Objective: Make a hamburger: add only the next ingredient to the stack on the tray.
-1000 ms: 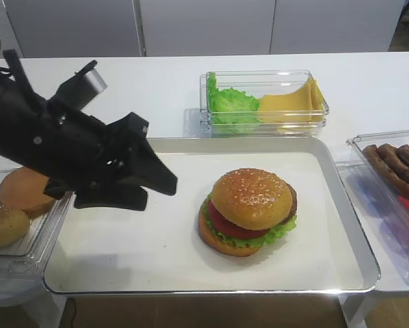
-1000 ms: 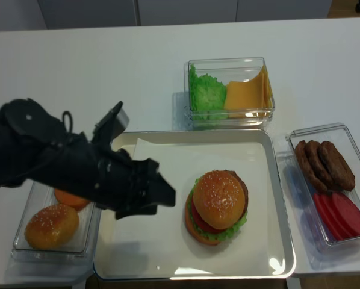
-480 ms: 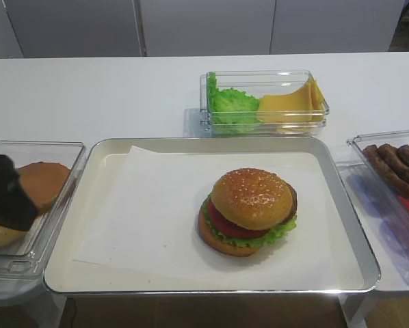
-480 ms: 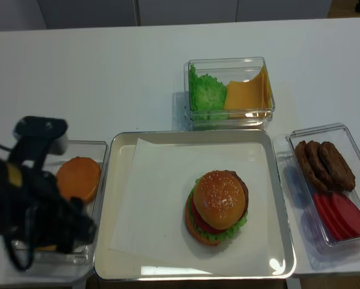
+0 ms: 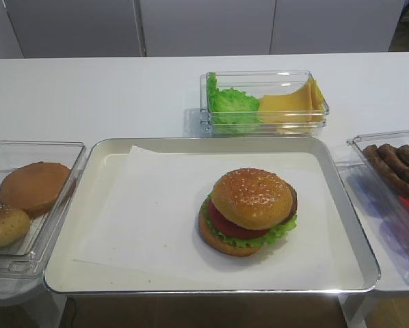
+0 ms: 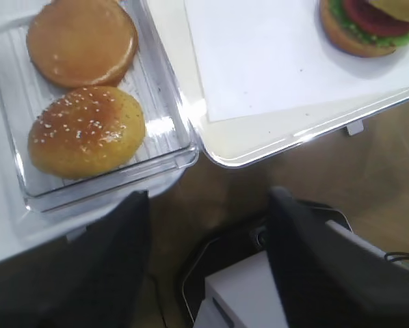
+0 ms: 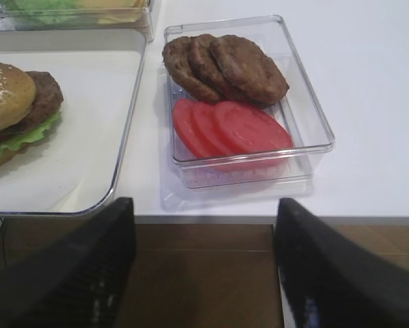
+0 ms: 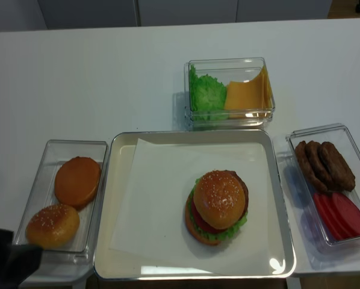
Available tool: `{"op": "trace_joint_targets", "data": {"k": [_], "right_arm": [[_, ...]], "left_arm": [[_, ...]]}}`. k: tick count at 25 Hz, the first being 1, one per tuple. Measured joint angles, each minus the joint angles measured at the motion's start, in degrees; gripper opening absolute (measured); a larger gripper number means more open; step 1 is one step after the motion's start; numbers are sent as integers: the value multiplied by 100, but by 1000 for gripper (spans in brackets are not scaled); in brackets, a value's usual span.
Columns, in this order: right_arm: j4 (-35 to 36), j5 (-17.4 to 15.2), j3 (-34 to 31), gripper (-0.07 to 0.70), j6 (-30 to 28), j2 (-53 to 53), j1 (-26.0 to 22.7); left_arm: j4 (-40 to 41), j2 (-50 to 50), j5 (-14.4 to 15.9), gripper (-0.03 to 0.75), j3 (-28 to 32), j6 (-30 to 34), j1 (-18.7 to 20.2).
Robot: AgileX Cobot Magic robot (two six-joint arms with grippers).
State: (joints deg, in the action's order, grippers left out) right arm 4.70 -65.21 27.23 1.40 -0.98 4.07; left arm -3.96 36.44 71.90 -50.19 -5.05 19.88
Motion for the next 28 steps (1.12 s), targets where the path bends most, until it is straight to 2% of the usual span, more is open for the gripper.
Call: {"op": "trace_joint_targets", "data": {"k": [13, 28], "right_arm": [[0, 0, 0, 495, 0, 0, 0], [0, 0, 0, 495, 0, 0, 0]], "left_arm": [[148, -1944, 81, 400, 98, 55, 0], [295, -3703, 136, 398, 1721, 55, 0]]}}
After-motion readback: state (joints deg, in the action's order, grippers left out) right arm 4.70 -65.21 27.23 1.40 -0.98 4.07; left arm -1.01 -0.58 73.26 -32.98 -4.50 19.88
